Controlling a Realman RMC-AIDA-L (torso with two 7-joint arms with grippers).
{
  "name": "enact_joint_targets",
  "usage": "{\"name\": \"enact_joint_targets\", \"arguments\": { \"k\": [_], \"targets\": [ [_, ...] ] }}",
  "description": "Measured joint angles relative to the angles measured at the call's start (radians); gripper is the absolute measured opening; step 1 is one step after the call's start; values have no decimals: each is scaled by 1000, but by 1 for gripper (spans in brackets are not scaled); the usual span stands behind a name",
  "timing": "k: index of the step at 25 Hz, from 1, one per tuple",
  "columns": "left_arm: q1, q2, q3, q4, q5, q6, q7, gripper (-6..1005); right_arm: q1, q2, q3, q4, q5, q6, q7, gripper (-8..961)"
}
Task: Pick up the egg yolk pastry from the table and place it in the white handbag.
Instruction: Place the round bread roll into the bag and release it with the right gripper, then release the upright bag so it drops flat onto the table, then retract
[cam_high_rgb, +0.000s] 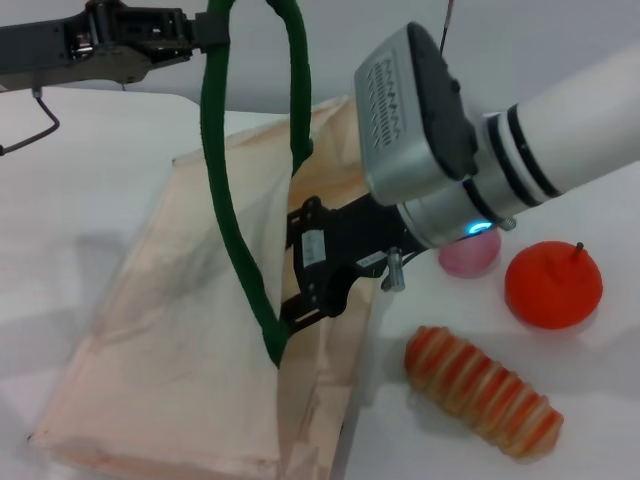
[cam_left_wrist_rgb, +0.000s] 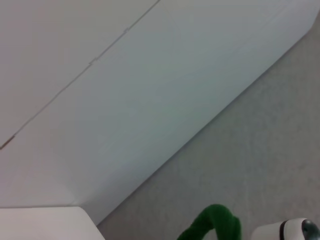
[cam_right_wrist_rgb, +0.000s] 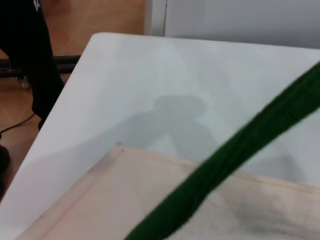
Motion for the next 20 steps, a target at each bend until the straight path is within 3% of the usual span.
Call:
{"name": "enact_joint_targets", "arguments": {
  "k": [5, 8, 14, 20],
  "targets": [
    [10, 5, -1, 0, -6, -2, 0, 185, -30, -4, 81, -62, -89, 15, 65, 774],
    [20, 8, -1, 0, -24, -4, 0, 192, -87, -4, 172, -145, -182, 19, 109, 851],
    [37, 11, -1, 0, -39, -10, -2, 205, -214, -2, 359, -336, -324, 5, 182, 888],
    [54, 9, -3, -2, -44, -18, -1, 219, -324, 3, 514, -445, -309, -12, 182, 887]
  ]
}}
